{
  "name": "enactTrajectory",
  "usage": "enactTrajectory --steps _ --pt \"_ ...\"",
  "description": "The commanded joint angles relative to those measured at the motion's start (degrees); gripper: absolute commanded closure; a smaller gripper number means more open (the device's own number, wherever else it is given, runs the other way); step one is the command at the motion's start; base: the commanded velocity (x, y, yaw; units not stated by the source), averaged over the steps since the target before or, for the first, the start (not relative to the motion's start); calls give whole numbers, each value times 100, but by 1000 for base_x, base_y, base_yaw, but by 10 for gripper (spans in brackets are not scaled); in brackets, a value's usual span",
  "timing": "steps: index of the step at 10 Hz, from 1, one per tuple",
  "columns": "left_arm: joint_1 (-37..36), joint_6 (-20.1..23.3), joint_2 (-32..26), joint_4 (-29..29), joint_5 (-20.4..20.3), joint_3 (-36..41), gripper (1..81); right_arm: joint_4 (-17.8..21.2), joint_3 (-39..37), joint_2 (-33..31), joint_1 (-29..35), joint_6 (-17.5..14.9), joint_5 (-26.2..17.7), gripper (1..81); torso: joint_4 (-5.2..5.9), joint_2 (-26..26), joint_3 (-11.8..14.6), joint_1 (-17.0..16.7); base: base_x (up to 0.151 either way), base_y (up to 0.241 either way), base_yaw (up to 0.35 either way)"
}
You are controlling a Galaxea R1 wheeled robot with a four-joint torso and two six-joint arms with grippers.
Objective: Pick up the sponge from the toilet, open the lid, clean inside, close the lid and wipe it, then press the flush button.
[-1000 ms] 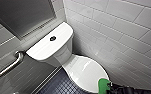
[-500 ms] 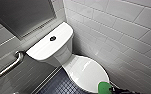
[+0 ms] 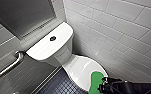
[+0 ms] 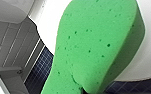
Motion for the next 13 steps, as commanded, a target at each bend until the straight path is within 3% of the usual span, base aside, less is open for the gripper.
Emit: enactTrajectory --steps 1,2,5,7,9,13 --pt "192 42 -110 40 299 162 10 1060 -2079 1497 1416 -178 -310 811 0 0 0 0 0 0 0" --pt "200 42 -83 40 299 154 10 1139 -2632 1848 1574 -240 -241 811 0 0 0 0 0 0 0" --pt "200 33 -74 31 299 145 10 1613 -4477 2604 1917 -773 682 811 0 0 0 0 0 0 0" --pt "227 42 -66 40 307 144 10 1737 -5271 2948 2067 -1198 745 811 0 0 0 0 0 0 0" --pt "227 42 -30 40 308 136 10 2044 -5833 3001 2181 -1548 1131 811 0 0 0 0 0 0 0" --pt "227 42 -22 40 308 136 10 2528 -6301 2818 2024 -1980 1325 811 0 0 0 0 0 0 0"
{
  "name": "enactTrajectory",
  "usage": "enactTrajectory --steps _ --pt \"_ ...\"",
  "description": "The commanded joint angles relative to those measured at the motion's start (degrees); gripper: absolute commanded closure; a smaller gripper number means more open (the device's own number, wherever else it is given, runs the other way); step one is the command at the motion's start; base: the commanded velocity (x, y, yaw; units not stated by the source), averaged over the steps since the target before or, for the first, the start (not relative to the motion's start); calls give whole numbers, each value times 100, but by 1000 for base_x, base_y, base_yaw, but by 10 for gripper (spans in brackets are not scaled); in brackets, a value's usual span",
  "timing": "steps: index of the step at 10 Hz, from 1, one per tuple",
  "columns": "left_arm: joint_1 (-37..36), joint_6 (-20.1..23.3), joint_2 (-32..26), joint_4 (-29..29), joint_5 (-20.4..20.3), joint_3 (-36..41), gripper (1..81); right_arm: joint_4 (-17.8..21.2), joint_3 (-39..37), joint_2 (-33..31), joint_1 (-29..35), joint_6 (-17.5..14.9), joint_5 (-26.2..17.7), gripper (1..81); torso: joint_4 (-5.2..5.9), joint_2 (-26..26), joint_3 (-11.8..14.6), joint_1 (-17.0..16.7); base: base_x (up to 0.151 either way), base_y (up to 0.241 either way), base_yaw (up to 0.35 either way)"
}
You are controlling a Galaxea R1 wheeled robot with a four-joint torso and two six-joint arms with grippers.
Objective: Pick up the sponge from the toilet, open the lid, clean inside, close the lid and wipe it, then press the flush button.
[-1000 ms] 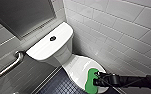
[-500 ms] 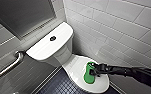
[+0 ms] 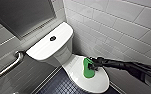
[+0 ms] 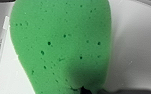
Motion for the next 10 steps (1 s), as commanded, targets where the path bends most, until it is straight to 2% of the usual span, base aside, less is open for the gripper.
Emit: enactTrajectory --steps 1,2,4,5,6,7,8,10 --pt "224 44 -91 49 305 138 10 262 -7 -263 483 -522 277 811 0 0 0 0 0 0 0" --pt "224 44 -91 49 304 138 10 244 143 -527 166 -690 418 811 0 0 0 0 0 0 0" --pt "224 44 -74 49 304 86 10 156 581 -1169 -379 -690 919 811 0 0 0 0 0 0 0" --pt "216 44 -47 49 304 59 10 -88 1115 -1484 -608 -646 928 811 0 0 0 0 0 0 0" --pt "224 44 -47 49 304 59 10 -754 1810 -1723 -810 -464 885 811 0 0 0 0 0 0 0" --pt "224 44 -56 49 304 59 10 -1501 2250 -1846 -977 291 780 811 0 0 0 0 0 0 0" --pt "224 44 -56 49 304 59 10 -2093 2490 -1917 -1197 803 753 811 0 0 0 0 0 0 0" --pt "224 53 -74 49 295 59 10 -2182 2858 -2135 -1513 910 727 811 0 0 0 0 0 0 0"
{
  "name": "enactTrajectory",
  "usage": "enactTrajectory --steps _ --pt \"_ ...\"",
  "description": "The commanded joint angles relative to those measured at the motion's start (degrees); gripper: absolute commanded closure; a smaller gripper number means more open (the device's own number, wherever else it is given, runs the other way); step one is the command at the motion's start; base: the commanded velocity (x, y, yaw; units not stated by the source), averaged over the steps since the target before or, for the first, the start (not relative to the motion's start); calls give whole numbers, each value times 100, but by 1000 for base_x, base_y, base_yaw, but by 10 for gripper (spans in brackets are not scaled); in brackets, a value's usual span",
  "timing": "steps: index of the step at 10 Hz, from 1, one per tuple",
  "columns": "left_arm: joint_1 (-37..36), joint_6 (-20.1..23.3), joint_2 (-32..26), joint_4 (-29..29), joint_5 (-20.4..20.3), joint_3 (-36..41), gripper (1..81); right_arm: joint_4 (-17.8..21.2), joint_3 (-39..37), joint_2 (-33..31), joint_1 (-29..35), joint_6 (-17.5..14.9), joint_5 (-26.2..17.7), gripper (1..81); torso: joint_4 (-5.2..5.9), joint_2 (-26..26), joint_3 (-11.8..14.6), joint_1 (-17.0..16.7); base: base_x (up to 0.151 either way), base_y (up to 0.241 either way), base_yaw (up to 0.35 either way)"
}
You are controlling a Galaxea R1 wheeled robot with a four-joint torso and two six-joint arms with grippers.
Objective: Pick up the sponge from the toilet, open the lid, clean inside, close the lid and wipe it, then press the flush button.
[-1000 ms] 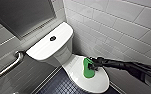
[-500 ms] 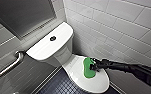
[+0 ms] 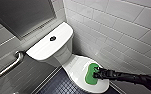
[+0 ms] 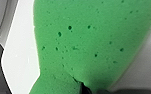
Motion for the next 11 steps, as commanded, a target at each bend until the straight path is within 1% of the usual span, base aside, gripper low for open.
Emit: enactTrajectory --steps 1,3,4,5,6,7,8,10,11 --pt "224 42 -98 44 299 131 10 -722 1121 -763 -494 816 -733 811 0 0 0 0 0 0 0" --pt "224 51 -107 44 299 131 10 -740 1482 -1202 -845 930 -795 811 0 0 0 0 0 0 0" --pt "224 51 -116 44 299 131 10 -862 1631 -1475 -1047 1105 -795 811 0 0 0 0 0 0 0" --pt "224 51 -133 35 291 131 10 -1073 1807 -1721 -1241 1272 -795 811 0 0 0 0 0 0 0" --pt "197 42 -151 27 290 131 10 -1126 1974 -1914 -1373 1326 -804 811 0 0 0 0 0 0 0" --pt "154 33 -195 17 290 157 10 -1100 2159 -2081 -1461 1326 -804 811 0 0 0 0 0 0 0" --pt "145 24 -248 -18 195 149 10 -1091 2317 -2135 -1584 1326 -813 811 0 0 0 0 0 0 0" --pt "145 15 -458 -27 -245 131 10 -1047 2520 -2144 -1865 1317 -813 811 0 0 0 0 0 0 0" --pt "128 7 -528 -27 -368 131 10 -1082 2573 -2109 -2066 1309 -813 811 0 573 0 -369 0 0 0"
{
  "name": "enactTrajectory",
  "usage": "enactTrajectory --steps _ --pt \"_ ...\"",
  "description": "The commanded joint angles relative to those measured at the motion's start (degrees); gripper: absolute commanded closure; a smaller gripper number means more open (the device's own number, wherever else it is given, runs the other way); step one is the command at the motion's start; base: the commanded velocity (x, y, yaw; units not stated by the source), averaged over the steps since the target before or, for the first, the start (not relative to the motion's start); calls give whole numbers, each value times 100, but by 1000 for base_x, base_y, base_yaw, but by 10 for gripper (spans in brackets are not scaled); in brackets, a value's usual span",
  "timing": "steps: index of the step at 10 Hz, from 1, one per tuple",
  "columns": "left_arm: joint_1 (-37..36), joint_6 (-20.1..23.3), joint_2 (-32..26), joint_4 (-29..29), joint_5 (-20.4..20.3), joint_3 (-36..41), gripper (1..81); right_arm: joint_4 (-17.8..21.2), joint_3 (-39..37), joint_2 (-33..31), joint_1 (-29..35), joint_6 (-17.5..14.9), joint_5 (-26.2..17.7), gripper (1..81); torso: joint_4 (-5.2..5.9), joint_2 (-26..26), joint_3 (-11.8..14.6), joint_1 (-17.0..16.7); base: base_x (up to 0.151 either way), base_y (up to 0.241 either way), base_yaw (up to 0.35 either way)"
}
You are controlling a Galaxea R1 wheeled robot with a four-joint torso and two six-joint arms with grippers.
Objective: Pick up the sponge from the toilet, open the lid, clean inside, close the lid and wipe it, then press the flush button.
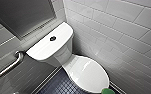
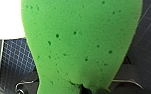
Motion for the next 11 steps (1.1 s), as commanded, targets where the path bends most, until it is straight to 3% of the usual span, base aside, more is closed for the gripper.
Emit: enactTrajectory --steps 1,4,5,6,7,8,9,11 --pt "114 21 -278 -10 12 133 10 -85 372 -74 -256 49 -289 811 0 573 0 -367 0 0 0" --pt "88 30 -340 25 3 133 10 -234 231 145 -836 58 -271 811 0 907 0 -584 0 0 0" --pt "96 30 -366 25 3 133 10 -375 161 163 -1003 67 -271 811 0 1115 244 -719 0 0 0" --pt "96 39 -375 25 3 133 10 -463 82 163 -1161 67 -254 811 0 1309 317 -839 0 0 0" --pt "87 39 -384 25 3 133 10 -551 -32 190 -1354 67 -201 811 0 1497 622 -962 0 0 0" --pt "88 39 -384 25 3 115 10 -726 -146 242 -1574 67 -175 811 -226 1683 737 -1084 0 0 0" --pt "87 39 -384 25 3 107 10 -867 -243 312 -1776 67 -148 811 -382 1862 897 -1202 0 0 0" --pt "87 39 -375 16 3 46 10 -1052 -594 427 -2110 67 211 811 -592 2273 1278 -1471 0 0 0"
